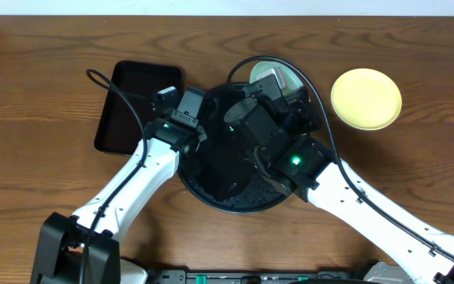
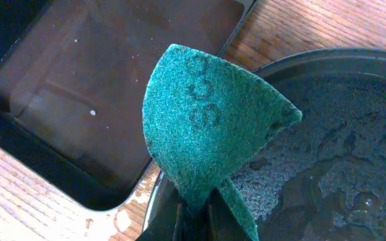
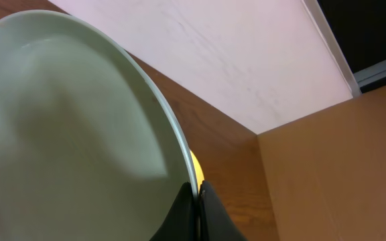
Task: Clean dirty plates on tray and stack at the side
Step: 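Lift the light-blue plate with right gripper and stack it on the yellow plate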
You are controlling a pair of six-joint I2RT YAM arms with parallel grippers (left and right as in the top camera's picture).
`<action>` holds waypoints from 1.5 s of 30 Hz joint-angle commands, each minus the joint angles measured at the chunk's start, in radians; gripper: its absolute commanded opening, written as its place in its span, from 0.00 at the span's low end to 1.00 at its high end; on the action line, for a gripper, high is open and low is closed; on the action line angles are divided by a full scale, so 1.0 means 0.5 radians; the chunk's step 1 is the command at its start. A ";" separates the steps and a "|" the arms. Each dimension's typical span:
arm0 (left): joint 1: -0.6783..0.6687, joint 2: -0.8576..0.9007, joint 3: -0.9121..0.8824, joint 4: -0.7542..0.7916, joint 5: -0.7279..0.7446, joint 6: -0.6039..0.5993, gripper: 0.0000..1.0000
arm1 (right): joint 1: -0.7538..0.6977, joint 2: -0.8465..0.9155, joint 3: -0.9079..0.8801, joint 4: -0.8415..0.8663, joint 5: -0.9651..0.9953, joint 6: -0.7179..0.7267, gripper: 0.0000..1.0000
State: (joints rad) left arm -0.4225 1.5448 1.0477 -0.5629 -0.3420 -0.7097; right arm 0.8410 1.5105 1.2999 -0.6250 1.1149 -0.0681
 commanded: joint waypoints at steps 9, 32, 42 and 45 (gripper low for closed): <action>-0.003 0.008 -0.020 0.005 -0.006 -0.019 0.08 | 0.010 -0.036 0.044 -0.004 0.059 0.113 0.01; -0.003 0.008 -0.020 0.005 0.033 -0.018 0.08 | -0.301 -0.036 0.043 -0.166 -0.369 0.690 0.01; -0.003 0.008 -0.020 0.004 0.033 -0.018 0.08 | -1.154 -0.036 0.043 -0.130 -1.650 0.796 0.01; -0.003 0.008 -0.020 0.004 0.033 -0.018 0.08 | -1.452 -0.036 0.043 -0.117 -1.997 0.797 0.01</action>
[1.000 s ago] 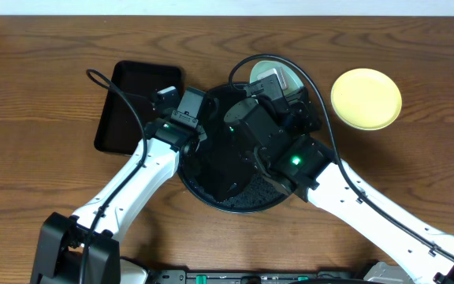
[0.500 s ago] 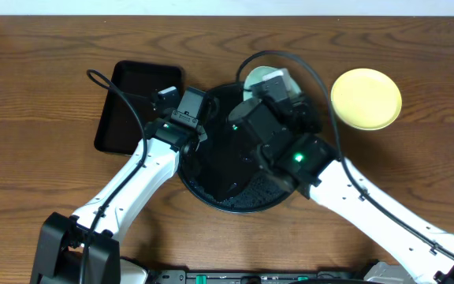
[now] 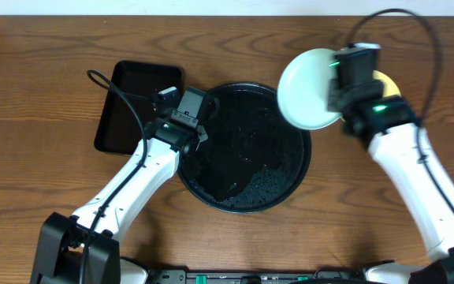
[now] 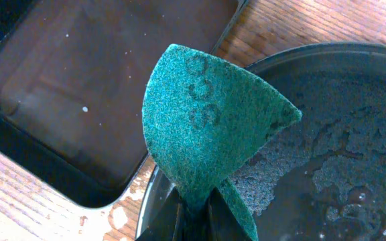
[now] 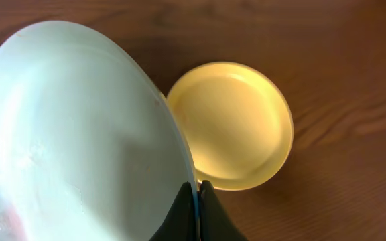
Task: Clean dirty plates on tray and stack at the side
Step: 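Lift the light-blue plate with right gripper and stack it on the yellow plate, then lower the sponge into the black rectangular tray and release with left gripper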
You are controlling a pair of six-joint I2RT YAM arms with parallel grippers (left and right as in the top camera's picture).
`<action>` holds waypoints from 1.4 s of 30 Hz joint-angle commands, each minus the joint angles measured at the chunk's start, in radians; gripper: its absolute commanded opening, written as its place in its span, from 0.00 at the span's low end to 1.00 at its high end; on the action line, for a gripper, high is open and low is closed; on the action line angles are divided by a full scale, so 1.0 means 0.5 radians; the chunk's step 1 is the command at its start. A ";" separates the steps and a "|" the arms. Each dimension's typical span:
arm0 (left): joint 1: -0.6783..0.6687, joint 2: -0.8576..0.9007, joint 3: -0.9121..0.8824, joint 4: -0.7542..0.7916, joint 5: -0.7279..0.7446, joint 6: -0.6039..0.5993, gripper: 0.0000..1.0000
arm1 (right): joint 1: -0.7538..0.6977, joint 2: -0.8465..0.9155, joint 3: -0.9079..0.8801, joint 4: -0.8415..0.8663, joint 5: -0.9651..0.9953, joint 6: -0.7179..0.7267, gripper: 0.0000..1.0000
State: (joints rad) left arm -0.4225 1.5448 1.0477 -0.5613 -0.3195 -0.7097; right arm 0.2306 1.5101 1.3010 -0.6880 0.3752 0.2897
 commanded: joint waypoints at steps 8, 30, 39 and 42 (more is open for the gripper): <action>-0.003 0.008 -0.020 0.002 -0.012 -0.018 0.08 | -0.830 0.030 0.038 0.133 -0.663 0.273 0.01; -0.003 0.008 -0.020 0.002 -0.012 -0.018 0.08 | -1.010 0.608 0.039 0.432 -0.794 0.375 0.49; -0.003 0.008 -0.020 0.002 -0.006 -0.018 0.08 | -0.986 0.492 0.039 0.407 -1.489 0.188 0.68; -0.003 0.008 -0.020 0.003 -0.006 -0.019 0.08 | -0.913 0.381 0.039 0.335 -1.692 0.187 0.77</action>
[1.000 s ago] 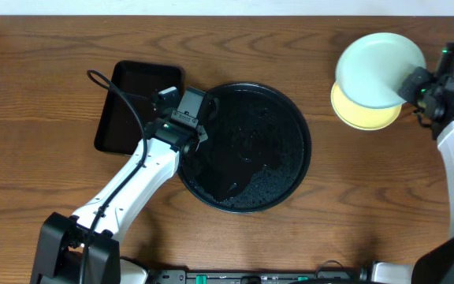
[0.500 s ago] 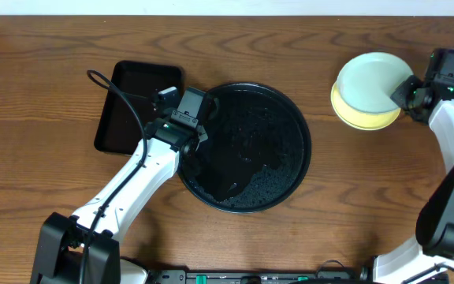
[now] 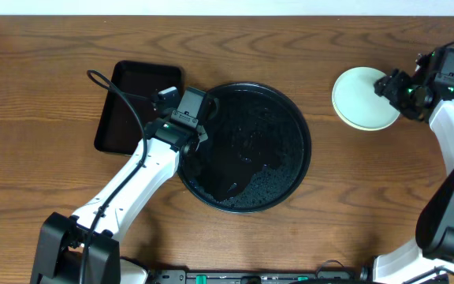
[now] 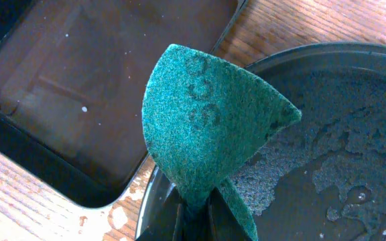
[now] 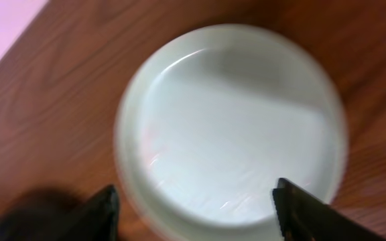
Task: Clean dirty plates on tray and stack at the side
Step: 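Lower the sponge into the black rectangular tray and release with left gripper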
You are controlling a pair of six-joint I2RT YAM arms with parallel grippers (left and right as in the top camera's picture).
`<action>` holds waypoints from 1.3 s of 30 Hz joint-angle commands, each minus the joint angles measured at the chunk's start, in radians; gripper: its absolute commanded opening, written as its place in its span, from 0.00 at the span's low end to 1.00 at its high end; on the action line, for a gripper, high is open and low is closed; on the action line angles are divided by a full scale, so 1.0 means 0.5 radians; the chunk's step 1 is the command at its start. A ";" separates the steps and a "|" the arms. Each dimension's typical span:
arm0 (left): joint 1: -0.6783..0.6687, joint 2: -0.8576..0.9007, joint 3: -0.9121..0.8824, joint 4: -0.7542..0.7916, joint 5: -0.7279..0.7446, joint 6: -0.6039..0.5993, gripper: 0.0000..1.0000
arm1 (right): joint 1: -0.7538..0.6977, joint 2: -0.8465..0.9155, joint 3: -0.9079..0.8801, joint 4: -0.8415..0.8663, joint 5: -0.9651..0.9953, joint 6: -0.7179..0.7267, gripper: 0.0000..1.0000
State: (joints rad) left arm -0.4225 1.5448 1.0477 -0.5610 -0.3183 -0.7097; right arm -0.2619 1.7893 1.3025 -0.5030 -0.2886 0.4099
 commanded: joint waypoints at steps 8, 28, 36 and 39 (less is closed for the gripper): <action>-0.002 0.008 -0.020 0.074 -0.018 -0.018 0.08 | 0.555 -0.391 0.036 -0.303 -0.204 -0.187 0.99; 0.745 0.155 -0.020 0.657 0.085 0.054 0.13 | 1.428 -0.332 0.035 -0.426 0.150 -0.179 0.99; 0.756 0.232 -0.020 0.667 0.222 0.103 0.39 | 1.447 -0.332 0.035 -0.422 0.150 -0.177 0.99; 0.756 0.230 -0.019 0.663 0.219 0.104 0.57 | 1.448 -0.332 0.035 -0.436 0.149 -0.179 0.99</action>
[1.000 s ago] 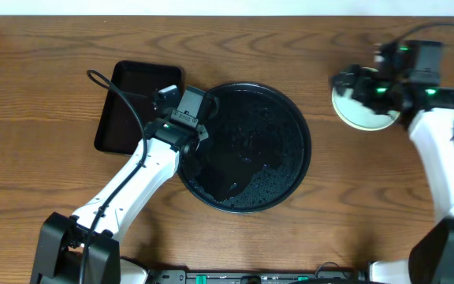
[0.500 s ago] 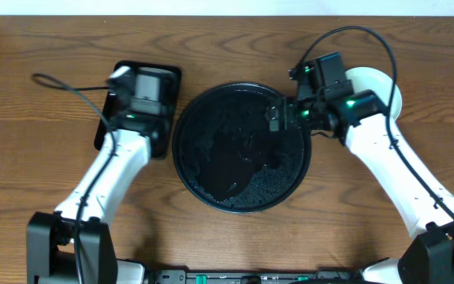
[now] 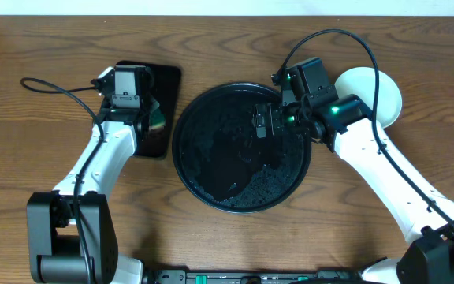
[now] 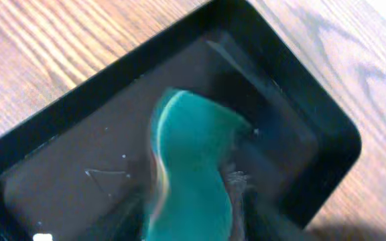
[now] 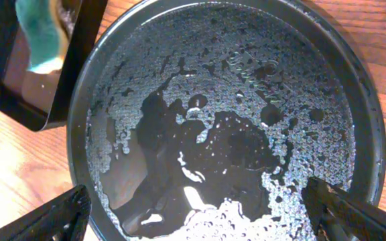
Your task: Clean dirty plates on tray and stack at the side
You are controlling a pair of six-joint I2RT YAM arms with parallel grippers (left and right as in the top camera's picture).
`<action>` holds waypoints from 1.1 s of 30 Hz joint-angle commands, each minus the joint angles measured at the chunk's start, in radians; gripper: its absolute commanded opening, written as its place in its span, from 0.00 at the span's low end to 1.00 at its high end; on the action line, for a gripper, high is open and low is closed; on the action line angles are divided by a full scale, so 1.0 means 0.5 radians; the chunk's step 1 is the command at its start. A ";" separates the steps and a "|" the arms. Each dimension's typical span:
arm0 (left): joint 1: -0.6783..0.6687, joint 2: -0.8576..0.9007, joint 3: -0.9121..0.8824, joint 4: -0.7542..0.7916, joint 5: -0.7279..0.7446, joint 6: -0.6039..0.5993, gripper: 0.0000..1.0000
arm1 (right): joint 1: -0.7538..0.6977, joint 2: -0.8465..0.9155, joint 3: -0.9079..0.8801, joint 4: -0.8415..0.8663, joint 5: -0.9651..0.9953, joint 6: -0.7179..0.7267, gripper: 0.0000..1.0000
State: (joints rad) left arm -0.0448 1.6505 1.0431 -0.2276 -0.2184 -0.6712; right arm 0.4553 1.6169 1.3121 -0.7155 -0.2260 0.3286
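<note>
A pale plate [image 3: 378, 96] lies at the right side of the table; the yellow plate is hidden under it. The round black tray [image 3: 235, 183] is wet and holds no plate; its wet floor [image 5: 246, 134] fills the right wrist view. My right gripper [image 3: 260, 124] hovers open above it, fingers wide apart [image 5: 200, 224]. A green sponge [image 4: 193, 154] sits in the rectangular black tray [image 4: 79, 147], also seen as sponge [image 3: 155, 121] and sponge [image 5: 42, 33]. My left gripper [image 4: 193, 227] is over it, its blurred fingers standing apart on either side of the sponge.
The rectangular tray [image 3: 169, 95] stands left of the round tray, nearly touching it. Cables loop over the table behind both arms. Bare wooden tabletop [image 3: 38, 181] lies to the far left and in front.
My left gripper went from the round tray's left rim to over the rectangular tray and its fingers have parted round the sponge. My right gripper left the pale plate and is now above the round tray.
First my right gripper held the pale plate by its rim over the round tray while the left held the sponge. Then the plate was beside the yellow plate, then lying on it with the right gripper open. Now both grippers are open and the sponge is in the rectangular tray.
</note>
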 commanded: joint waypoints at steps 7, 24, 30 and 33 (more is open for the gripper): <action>0.000 -0.127 -0.010 -0.078 0.021 0.116 0.58 | 0.014 0.008 0.016 -0.049 0.024 -0.024 0.99; -0.001 -0.885 -0.010 -0.820 0.685 0.114 0.76 | 0.289 -0.559 0.016 -0.292 0.188 -0.031 0.99; -0.001 -0.880 -0.010 -0.964 0.684 0.115 0.77 | 0.532 -0.665 0.016 -0.475 0.542 -0.033 0.99; -0.001 -0.880 -0.010 -0.965 0.684 0.115 0.77 | 0.584 -0.659 0.016 -0.491 0.594 -0.032 0.99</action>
State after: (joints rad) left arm -0.0467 1.2102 1.0397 -0.7071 0.1104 -0.6239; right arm 0.7265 1.2858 1.3128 -0.9569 -0.0208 0.3248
